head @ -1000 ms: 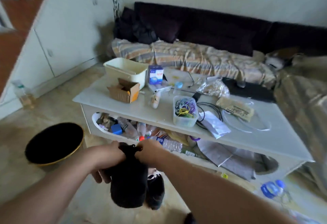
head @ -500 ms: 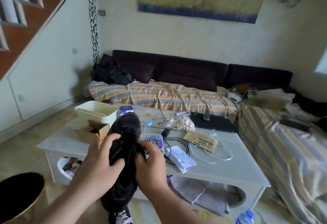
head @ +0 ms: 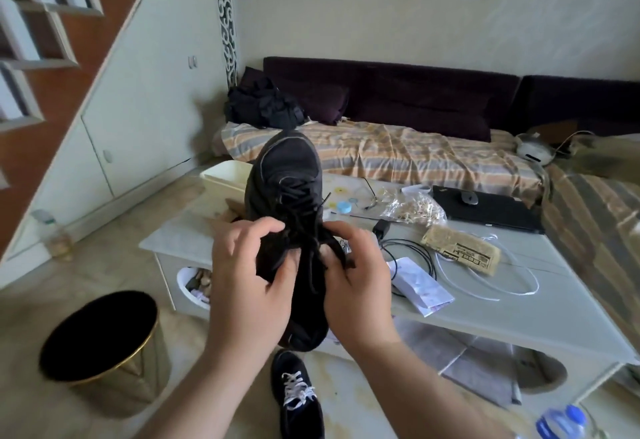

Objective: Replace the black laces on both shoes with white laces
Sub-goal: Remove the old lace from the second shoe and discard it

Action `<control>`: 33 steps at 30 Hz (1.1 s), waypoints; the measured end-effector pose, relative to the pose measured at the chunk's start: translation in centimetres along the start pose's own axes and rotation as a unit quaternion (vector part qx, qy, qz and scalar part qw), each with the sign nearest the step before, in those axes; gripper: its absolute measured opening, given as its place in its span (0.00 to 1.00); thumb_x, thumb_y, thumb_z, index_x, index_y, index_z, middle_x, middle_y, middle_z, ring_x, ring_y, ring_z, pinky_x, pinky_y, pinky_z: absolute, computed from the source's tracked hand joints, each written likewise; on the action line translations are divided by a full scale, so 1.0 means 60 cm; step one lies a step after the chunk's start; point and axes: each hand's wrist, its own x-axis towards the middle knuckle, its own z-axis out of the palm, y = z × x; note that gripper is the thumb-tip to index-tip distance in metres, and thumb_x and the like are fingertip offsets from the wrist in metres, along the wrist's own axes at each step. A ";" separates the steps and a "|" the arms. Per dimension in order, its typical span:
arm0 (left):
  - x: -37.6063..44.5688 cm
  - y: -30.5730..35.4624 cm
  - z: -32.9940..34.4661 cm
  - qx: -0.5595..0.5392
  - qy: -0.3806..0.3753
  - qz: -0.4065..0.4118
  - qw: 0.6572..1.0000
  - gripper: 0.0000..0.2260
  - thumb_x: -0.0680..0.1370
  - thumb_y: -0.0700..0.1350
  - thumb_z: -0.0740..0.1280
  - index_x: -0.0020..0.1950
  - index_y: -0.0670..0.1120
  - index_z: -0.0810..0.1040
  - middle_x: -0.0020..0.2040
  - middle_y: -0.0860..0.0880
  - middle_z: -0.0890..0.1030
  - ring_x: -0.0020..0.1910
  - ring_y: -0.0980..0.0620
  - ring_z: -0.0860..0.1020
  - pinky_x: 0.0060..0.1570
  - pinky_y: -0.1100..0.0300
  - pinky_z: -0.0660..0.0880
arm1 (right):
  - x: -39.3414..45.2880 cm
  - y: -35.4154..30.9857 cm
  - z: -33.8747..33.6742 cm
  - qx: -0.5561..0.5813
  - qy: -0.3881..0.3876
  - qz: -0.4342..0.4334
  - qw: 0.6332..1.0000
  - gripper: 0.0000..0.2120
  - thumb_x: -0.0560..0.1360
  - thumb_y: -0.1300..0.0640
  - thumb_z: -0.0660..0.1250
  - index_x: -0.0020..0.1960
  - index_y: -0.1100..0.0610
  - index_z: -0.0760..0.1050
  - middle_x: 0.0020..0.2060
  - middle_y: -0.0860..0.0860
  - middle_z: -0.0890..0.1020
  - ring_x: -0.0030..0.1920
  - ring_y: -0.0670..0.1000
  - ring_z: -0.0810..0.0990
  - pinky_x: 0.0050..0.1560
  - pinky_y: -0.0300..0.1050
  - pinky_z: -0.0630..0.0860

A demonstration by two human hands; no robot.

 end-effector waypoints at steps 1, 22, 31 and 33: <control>-0.005 -0.006 -0.001 -0.002 -0.002 -0.007 1.000 0.15 0.77 0.43 0.74 0.63 0.50 0.79 0.59 0.50 0.73 0.62 0.66 0.72 0.61 0.73 0.67 | -0.001 0.003 0.002 -0.006 -0.008 0.004 1.000 0.13 0.78 0.56 0.68 0.60 0.43 0.79 0.52 0.36 0.78 0.53 0.47 0.81 0.54 0.45 0.78; 0.031 -0.041 0.006 0.116 -0.182 -0.127 0.968 0.18 0.78 0.65 0.63 0.42 0.57 0.86 0.40 0.57 0.81 0.44 0.55 0.80 0.47 0.52 0.78 | -0.005 0.039 0.020 -0.168 -0.090 -0.030 0.981 0.17 0.70 0.62 0.71 0.54 0.45 0.81 0.49 0.40 0.79 0.43 0.42 0.75 0.41 0.37 0.70; 0.060 -0.060 -0.011 -0.052 -0.145 -0.173 0.973 0.09 0.82 0.55 0.69 0.43 0.55 0.83 0.37 0.60 0.84 0.36 0.61 0.79 0.40 0.61 0.72 | 0.003 0.060 0.030 -0.178 -0.098 0.017 0.979 0.15 0.72 0.62 0.72 0.54 0.46 0.83 0.48 0.40 0.79 0.40 0.42 0.72 0.43 0.36 0.69; 0.085 -0.070 -0.024 -0.121 -0.070 -0.222 0.965 0.12 0.84 0.53 0.67 0.41 0.55 0.82 0.34 0.58 0.82 0.31 0.58 0.75 0.34 0.57 0.69 | 0.001 0.066 0.032 -0.192 -0.118 0.040 0.973 0.15 0.72 0.61 0.71 0.55 0.45 0.83 0.49 0.40 0.80 0.41 0.43 0.74 0.44 0.41 0.71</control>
